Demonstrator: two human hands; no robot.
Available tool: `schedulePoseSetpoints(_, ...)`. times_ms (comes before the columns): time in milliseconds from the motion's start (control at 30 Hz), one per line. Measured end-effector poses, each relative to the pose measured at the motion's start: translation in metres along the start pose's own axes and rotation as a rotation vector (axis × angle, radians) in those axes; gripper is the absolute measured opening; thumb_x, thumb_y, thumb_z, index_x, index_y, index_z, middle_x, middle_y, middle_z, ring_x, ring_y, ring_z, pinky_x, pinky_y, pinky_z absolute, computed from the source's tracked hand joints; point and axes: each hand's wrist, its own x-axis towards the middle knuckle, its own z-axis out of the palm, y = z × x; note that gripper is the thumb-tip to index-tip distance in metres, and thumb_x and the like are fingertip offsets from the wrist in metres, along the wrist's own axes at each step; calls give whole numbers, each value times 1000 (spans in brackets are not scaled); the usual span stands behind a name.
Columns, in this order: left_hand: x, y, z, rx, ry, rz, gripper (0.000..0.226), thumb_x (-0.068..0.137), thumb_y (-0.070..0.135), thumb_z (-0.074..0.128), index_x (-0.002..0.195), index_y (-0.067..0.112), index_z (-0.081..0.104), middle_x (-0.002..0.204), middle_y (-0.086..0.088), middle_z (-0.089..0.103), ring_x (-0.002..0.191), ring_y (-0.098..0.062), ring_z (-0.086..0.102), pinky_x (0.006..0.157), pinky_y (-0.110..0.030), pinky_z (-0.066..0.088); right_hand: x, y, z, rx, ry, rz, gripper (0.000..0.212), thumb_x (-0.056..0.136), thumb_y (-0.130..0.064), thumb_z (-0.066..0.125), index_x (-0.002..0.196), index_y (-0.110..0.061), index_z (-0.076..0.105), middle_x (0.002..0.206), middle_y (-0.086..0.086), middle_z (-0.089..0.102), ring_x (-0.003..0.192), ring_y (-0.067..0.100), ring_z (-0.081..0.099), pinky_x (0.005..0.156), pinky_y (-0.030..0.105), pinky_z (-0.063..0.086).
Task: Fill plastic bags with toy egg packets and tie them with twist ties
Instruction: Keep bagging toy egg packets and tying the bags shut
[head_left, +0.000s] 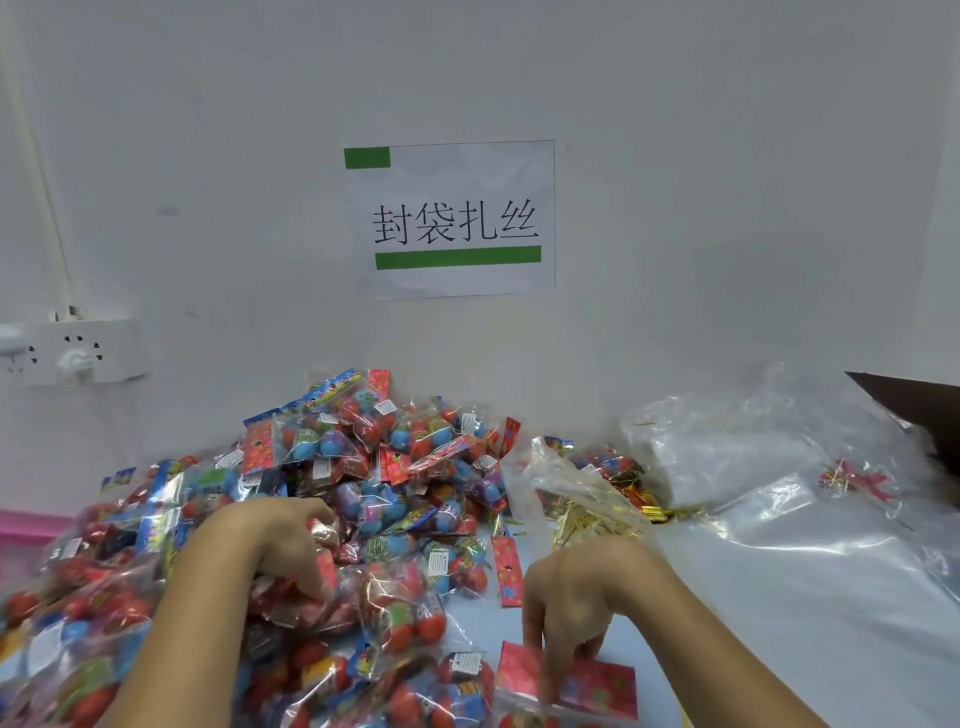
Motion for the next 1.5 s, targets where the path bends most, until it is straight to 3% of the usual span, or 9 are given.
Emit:
schedulePoseSetpoints(167,-5,3,-5,-11,73,72,54,98,33,59,147,32,39,152,1,42,123,-20,49,97,-31,43,-20,1,-8,-61,72,-34,23,96,-29,66,79,-13,64,74,-2,60,65,13,59,59,22,46)
schedulePoseSetpoints(333,-4,3,-10,-130,264,137,34,108,24,34,139,23,46,146,-4,49,123,-22,49,93,-30,38,-49,22,-21,29,224,-33,12,97,-28,61,102,-18,57,92,-3,64,77,14,64,73,28,55)
schedulePoseSetpoints(433,0,6,-13,-307,378,170,24,108,25,33,110,13,53,111,-11,63,84,-18,53,68,-31,39,-62,33,-27,314,350,-82,5,100,-13,55,95,-10,55,93,5,69,72,16,71,70,33,62)
schedulePoseSetpoints(500,-2,10,-15,-537,431,218,29,108,30,35,93,9,50,82,-10,59,68,-19,52,61,-31,39,-70,34,-33,394,512,-111,15,99,-9,53,84,-10,57,80,6,66,56,10,66,54,24,56)
schedulePoseSetpoints(600,-10,28,-18,-1054,350,318,41,107,40,38,106,5,59,95,-20,73,83,-32,71,73,-39,56,-66,28,-41,393,845,-108,33,95,-12,51,62,-14,48,52,-2,46,40,12,44,43,21,38)
schedulePoseSetpoints(833,-27,103,-10,-1585,218,473,42,106,39,42,111,0,57,102,-16,71,84,-31,72,87,-58,57,-33,-11,-31,568,1454,-12,34,102,-14,47,75,-11,68,70,5,66,60,18,62,47,26,49)
schedulePoseSetpoints(1200,-30,153,16,-1807,193,653,46,109,31,36,96,13,76,93,-5,77,88,-12,73,80,-32,54,-30,-29,-22,818,1189,-462,48,92,-65,54,93,-20,70,83,-1,72,79,13,69,73,33,58)
schedulePoseSetpoints(1367,-33,152,19,-1827,-26,714,49,107,45,28,121,16,66,112,1,75,100,-6,71,101,-39,48,-21,-16,-25,867,1425,-223,35,101,-28,56,69,-17,66,61,-1,64,56,14,59,47,21,42)
schedulePoseSetpoints(1500,-21,143,19,-1458,296,568,27,99,41,55,116,20,62,104,13,70,88,-1,66,80,-31,49,-24,1,-33,843,1415,-137,43,102,-19,54,59,-17,56,52,-4,54,42,3,48,40,14,34)
